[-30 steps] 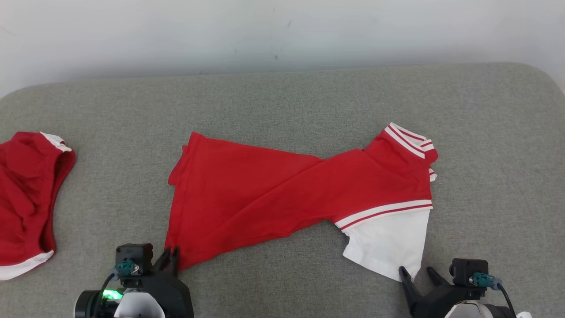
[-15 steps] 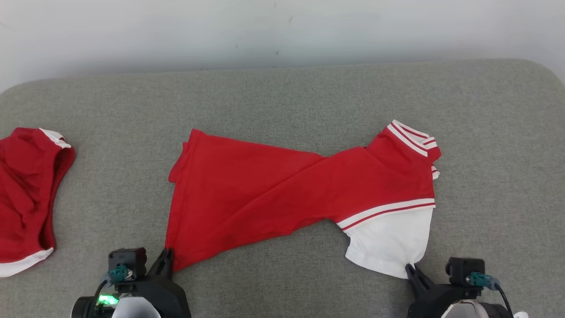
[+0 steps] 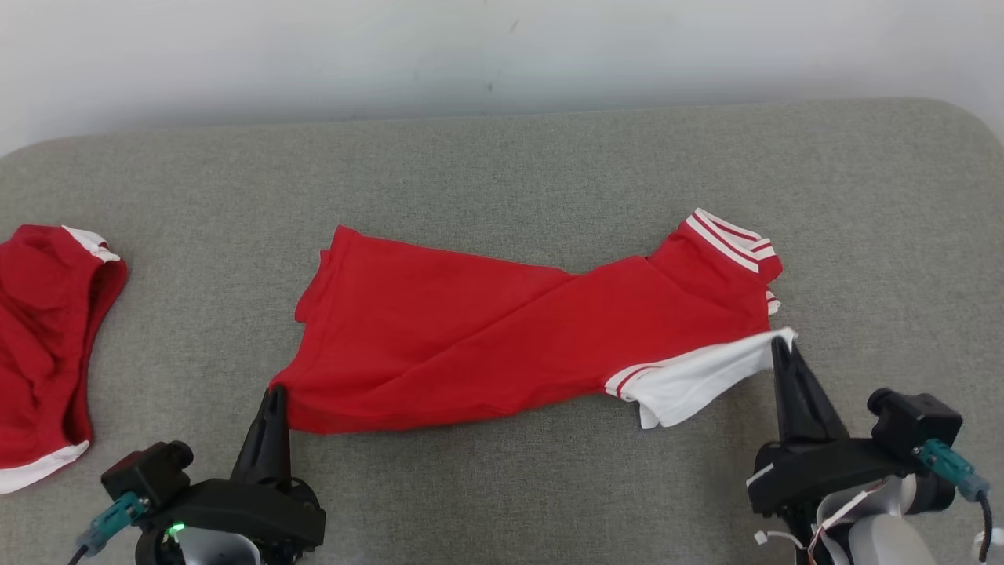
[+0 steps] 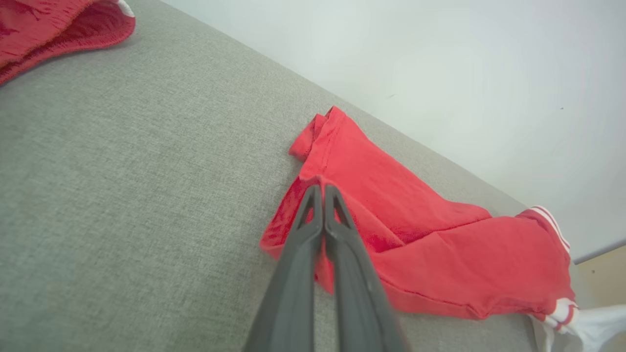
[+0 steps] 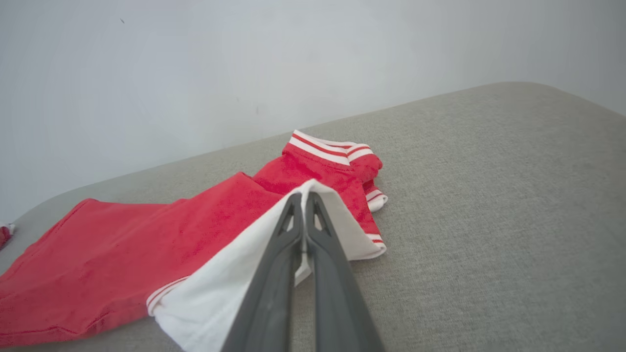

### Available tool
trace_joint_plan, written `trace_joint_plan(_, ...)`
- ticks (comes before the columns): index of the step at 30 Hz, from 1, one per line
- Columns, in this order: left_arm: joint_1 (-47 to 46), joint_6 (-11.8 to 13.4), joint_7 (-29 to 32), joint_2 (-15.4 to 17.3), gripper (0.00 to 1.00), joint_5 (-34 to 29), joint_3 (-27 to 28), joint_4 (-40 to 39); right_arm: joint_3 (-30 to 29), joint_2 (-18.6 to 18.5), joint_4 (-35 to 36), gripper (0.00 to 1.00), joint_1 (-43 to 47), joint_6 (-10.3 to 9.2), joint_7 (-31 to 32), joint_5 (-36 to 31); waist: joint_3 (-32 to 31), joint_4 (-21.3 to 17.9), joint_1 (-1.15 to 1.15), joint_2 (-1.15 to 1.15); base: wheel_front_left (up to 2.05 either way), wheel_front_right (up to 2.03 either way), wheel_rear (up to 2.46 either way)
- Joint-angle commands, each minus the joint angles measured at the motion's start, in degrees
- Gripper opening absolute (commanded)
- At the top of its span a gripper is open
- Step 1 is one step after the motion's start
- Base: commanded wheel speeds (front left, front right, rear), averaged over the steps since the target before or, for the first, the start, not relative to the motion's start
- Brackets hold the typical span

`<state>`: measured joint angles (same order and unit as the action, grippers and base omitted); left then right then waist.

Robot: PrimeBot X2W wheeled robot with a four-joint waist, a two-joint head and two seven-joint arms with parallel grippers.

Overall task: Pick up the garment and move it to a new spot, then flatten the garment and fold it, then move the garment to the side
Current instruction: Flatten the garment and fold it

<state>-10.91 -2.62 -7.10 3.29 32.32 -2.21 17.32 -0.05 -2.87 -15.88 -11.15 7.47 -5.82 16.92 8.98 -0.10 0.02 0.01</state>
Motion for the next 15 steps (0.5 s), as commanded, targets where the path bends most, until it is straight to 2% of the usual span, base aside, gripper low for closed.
trace_joint_plan(1,0.18,-0.42,-0.58,-0.19,0.00,2.10,0.18,-0.70,-0.15,-0.01,1.48,0.00,-0.51,0.04,-0.63,0.15,0.00,-0.02,-0.02,-0.01,0.00,0.00,0.00)
trace_joint_plan(7,-1.07,-0.82,-1.05,-0.38,0.00,9.10,-1.11,-2.76,-0.52,-0.02,5.74,0.00,-0.06,0.04,0.30,0.72,-0.35,-0.02,-0.02,-0.01,0.00,0.00,0.00)
trace_joint_plan(9,-1.67,-0.62,-0.73,-0.40,0.00,10.83,-1.71,-2.97,-0.70,-0.01,6.15,0.00,-0.12,0.04,0.82,2.73,-0.37,-0.14,-0.02,-0.01,0.00,0.00,0.00)
trace_joint_plan(13,-4.97,-0.76,0.28,-0.38,0.00,13.49,-2.05,-2.86,0.20,-0.01,6.61,0.00,-3.75,0.04,2.82,4.74,0.56,-1.11,-0.02,-0.01,0.00,0.00,0.00)
trace_joint_plan(15,-7.74,-1.51,1.48,-0.39,0.00,18.10,-2.04,-2.48,0.24,-0.03,6.02,0.00,-6.56,0.04,4.81,7.95,1.50,-1.78,-0.02,-0.01,0.00,0.00,0.00)
